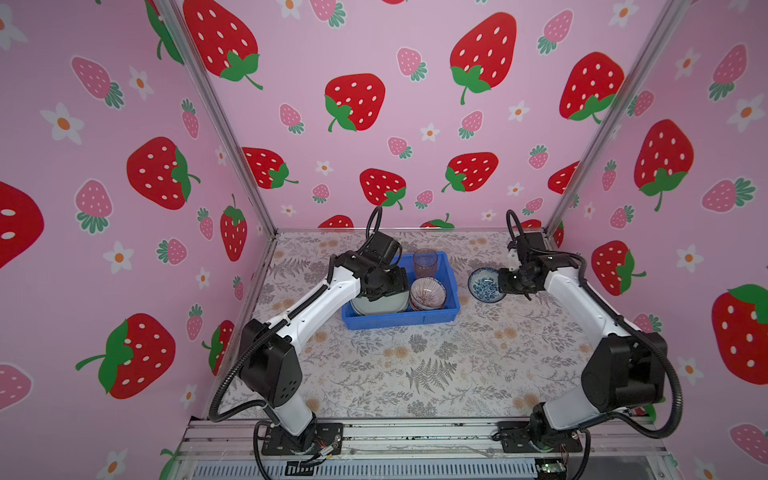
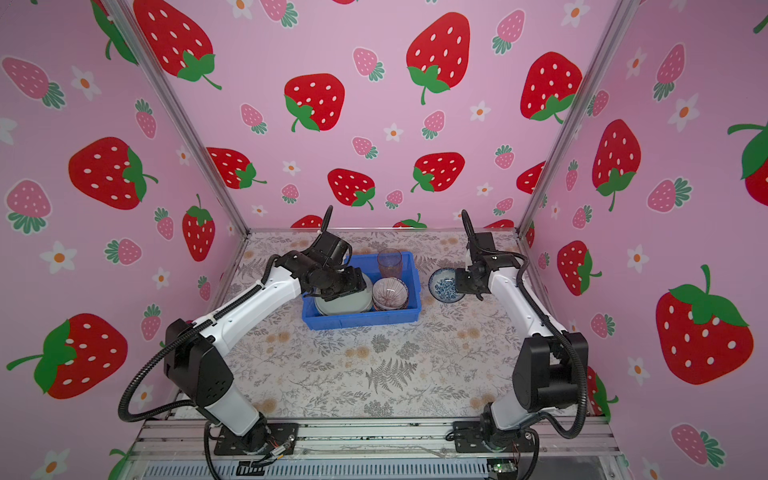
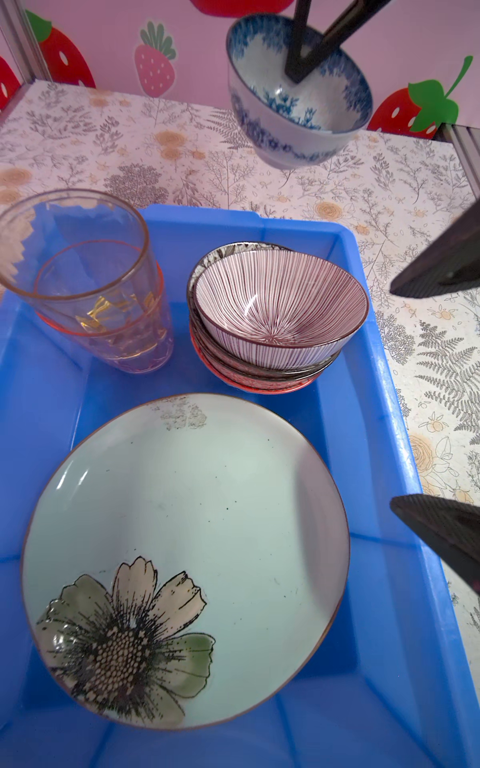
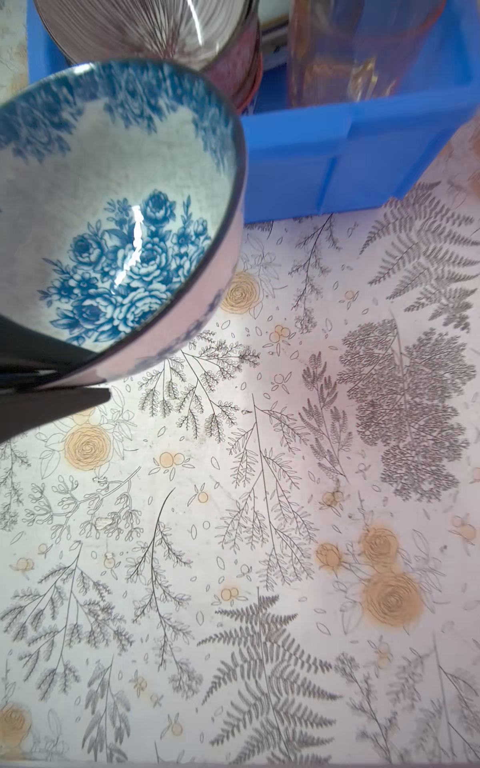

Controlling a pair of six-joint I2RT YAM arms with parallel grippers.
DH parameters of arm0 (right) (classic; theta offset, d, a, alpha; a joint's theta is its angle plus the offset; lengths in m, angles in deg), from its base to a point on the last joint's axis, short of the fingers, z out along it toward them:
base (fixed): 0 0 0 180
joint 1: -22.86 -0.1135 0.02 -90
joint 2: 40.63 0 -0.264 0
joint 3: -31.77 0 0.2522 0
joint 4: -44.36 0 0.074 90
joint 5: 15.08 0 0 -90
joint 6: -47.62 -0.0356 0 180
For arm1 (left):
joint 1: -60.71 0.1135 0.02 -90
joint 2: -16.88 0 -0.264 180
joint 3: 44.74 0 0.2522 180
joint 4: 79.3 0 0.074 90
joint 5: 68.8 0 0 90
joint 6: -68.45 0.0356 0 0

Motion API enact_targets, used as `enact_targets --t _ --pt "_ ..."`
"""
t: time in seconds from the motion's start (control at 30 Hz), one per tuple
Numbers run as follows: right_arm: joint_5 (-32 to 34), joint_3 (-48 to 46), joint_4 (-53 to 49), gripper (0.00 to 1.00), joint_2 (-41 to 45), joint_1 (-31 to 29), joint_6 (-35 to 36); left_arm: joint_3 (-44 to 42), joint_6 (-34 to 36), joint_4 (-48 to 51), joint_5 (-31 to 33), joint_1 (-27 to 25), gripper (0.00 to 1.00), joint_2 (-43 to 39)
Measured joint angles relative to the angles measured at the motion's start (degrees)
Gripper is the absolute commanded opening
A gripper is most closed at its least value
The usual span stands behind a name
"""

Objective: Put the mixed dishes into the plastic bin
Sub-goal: 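Lift the blue-floral bowl with the right gripper over the bin stack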

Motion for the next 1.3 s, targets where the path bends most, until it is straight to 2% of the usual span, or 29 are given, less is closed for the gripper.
enact_targets --t 0.2,0.57,1.3 --pt "-3.1 1.7 -0.9 0.00 1.0 -1.9 -0.2 -0.7 0.0 0.0 0.1 0.6 0.77 -0.9" --pt "-8.8 6.4 0.1 0.00 -3.7 -10.8 -2.4 -2.7 0.0 0.0 0.1 2.0 0.77 -3.3" --pt "-11.3 10.0 4.0 0.00 -14.3 -17.9 -4.8 -4.3 0.0 -0.2 0.1 2.8 0.77 -3.4"
